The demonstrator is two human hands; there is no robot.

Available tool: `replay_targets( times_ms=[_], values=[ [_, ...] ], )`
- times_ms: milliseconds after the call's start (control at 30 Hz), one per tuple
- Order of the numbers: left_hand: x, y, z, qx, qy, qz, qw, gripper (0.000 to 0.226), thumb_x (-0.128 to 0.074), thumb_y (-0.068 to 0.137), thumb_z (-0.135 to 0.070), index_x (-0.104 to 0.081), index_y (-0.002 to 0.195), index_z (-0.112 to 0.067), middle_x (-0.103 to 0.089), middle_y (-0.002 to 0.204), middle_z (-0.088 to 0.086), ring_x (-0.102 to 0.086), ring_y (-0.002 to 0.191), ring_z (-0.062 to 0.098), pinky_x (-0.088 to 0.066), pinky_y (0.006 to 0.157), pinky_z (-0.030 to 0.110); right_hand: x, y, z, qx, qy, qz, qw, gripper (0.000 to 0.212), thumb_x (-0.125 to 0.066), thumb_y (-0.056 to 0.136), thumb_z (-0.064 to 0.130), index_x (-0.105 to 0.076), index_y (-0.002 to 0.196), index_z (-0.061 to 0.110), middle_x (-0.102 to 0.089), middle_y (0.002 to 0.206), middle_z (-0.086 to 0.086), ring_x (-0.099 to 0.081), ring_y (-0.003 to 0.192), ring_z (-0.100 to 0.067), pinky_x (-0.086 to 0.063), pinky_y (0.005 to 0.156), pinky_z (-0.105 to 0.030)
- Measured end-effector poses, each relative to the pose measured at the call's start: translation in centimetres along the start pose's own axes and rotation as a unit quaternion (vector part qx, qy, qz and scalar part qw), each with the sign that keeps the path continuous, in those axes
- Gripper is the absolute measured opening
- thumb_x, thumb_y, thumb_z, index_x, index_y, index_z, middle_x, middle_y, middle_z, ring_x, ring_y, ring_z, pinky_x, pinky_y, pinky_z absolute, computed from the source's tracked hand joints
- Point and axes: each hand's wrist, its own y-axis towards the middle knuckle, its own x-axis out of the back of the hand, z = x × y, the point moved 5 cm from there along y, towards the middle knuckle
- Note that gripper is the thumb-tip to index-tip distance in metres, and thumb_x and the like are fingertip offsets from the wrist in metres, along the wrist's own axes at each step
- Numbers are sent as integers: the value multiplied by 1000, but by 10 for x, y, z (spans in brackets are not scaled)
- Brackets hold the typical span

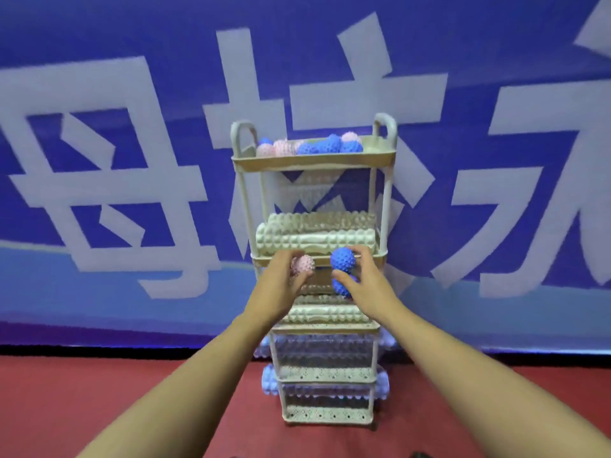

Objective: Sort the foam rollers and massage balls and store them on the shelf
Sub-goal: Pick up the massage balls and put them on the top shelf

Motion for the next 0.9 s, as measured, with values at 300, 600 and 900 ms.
replay_targets(
  times_ms=[300, 600, 900],
  values=[
    [90, 111, -76, -94, 47, -144, 984, 39, -64, 97, -34, -56, 130, -17, -62, 125, 2, -57, 112, 17, -48, 93, 36, 83, 106, 148, 197, -160, -84, 964, 53, -67, 95, 30, -39, 140, 24, -58, 134, -4, -56, 121, -23, -44, 94, -33],
    [114, 195, -59, -20, 92, -136, 986, 39, -56, 101, -34, -53, 136, -17, -59, 134, 3, -59, 118, 21, -47, 94, 34, 104, 176, 170, 174, -164, -123, 963, 51, -60, 100, 37, -34, 142, 26, -58, 133, -4, -59, 108, -20, -35, 80, -27],
    [111, 205, -40, 9, 121, -142, 982, 39, -48, 96, -31, -52, 134, -24, -54, 133, 0, -55, 115, 16, -53, 84, 36, 133, 208, 163, 144, -217, -179, 949, 47, -59, 100, 35, -34, 140, 26, -60, 132, -7, -61, 111, -32, -51, 83, -41]
  ],
)
